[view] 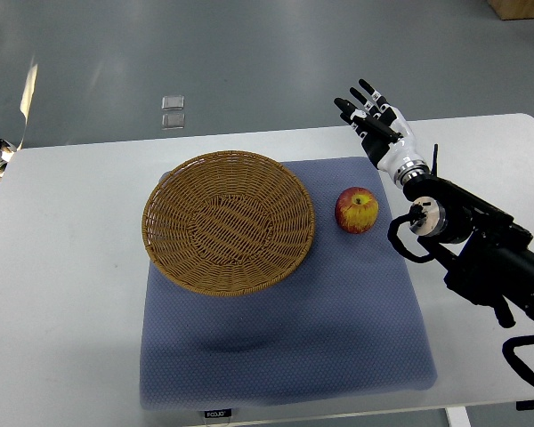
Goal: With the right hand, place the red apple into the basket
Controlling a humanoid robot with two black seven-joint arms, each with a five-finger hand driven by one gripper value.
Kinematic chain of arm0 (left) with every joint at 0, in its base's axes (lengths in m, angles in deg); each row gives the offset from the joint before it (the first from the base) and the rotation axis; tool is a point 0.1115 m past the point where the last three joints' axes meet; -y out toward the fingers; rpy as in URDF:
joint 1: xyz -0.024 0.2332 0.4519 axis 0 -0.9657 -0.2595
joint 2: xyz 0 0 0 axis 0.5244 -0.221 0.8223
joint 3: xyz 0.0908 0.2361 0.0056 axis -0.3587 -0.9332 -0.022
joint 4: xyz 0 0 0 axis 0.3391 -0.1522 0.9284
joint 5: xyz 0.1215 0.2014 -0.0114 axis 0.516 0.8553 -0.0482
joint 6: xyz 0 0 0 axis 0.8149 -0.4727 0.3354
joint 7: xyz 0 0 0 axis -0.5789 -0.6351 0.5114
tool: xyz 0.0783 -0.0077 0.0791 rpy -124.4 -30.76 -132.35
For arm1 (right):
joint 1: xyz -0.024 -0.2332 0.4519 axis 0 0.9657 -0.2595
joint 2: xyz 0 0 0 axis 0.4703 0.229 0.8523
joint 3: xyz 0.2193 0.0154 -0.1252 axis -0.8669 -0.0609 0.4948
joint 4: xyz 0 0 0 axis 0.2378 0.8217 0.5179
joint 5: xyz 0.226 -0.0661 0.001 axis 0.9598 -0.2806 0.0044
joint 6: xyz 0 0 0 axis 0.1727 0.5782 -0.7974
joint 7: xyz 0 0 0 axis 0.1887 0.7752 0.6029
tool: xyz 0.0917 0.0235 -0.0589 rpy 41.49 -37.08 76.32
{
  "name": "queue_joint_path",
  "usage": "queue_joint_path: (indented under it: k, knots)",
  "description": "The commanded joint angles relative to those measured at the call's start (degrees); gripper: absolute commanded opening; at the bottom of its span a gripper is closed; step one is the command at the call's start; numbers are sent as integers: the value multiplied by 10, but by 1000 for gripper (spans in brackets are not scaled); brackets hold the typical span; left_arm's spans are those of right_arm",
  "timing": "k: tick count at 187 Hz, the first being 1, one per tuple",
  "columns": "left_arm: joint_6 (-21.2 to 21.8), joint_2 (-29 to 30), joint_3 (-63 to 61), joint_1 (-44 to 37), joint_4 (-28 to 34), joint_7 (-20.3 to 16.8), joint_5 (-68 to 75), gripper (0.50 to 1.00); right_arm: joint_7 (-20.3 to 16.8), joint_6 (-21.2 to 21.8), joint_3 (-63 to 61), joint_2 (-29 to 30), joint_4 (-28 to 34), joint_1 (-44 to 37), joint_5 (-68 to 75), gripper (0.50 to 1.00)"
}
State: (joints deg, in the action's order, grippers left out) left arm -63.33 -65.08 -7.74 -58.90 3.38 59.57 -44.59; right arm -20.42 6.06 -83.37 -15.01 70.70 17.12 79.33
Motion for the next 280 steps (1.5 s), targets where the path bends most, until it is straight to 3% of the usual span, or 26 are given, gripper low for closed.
queue_joint_path:
  k: [1, 280]
  knots:
    - [1, 0, 0, 0, 0, 0, 0, 1000, 0, 0, -1, 0, 0, -1, 0, 917]
    - [2, 0, 0, 4, 4, 0, 0, 1000, -1, 1, -2, -20, 10, 1, -4, 917]
